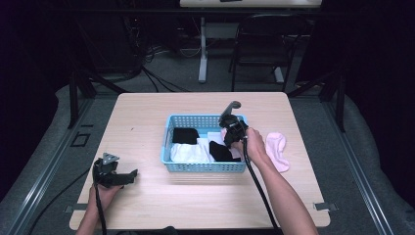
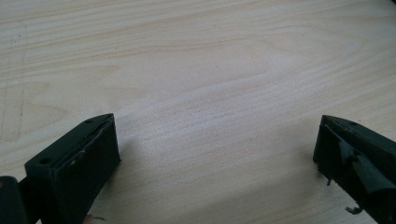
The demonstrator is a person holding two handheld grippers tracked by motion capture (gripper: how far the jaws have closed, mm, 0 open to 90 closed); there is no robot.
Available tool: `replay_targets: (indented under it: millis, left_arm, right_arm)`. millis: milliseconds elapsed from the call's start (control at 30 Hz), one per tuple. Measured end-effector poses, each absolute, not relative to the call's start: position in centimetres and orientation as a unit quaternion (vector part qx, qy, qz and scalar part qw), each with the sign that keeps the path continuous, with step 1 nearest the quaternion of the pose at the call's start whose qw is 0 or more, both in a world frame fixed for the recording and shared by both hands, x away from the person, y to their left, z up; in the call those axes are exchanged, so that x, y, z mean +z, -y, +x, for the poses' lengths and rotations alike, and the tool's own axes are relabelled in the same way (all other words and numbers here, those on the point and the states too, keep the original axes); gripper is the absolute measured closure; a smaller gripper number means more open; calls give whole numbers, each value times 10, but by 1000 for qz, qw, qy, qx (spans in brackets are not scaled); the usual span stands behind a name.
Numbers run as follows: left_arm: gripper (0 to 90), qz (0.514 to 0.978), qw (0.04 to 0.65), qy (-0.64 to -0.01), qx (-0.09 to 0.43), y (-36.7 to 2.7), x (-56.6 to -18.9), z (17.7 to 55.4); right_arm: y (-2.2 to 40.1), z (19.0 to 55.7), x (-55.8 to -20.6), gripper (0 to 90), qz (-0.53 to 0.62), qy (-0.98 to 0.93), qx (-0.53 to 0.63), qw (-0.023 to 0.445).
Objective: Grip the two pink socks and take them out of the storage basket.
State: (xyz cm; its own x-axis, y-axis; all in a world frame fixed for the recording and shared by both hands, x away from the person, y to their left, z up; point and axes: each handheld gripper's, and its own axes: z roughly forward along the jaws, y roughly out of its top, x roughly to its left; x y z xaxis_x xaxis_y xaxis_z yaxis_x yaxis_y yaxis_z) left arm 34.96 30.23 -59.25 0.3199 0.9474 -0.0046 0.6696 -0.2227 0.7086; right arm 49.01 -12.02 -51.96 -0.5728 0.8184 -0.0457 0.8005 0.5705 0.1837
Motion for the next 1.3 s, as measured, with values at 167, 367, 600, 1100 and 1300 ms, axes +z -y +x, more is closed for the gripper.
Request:
replay_targets:
  millis: [167,367,600,1100,1300]
  left_arm:
    - [3,750,313,-539,222,-302,-592,350]
    - [3,750,313,-539,222,-302,-592,350]
    - [3,750,313,-539,222,-302,-592,350]
    - [3,750,313,-539,222,-302,-592,350]
    - [3,749,314,-540,222,-302,-593,350]
  right_arm:
    - [121,488,-522,816,454,-887,65,58]
    - [123,486,-518,863,452,-887,72,61]
    - [129,478,-493,870,455,-879,125,65]
    - [141,463,-441,872,449,-869,192,81]
    - [142,455,-420,872,442,-868,207,92]
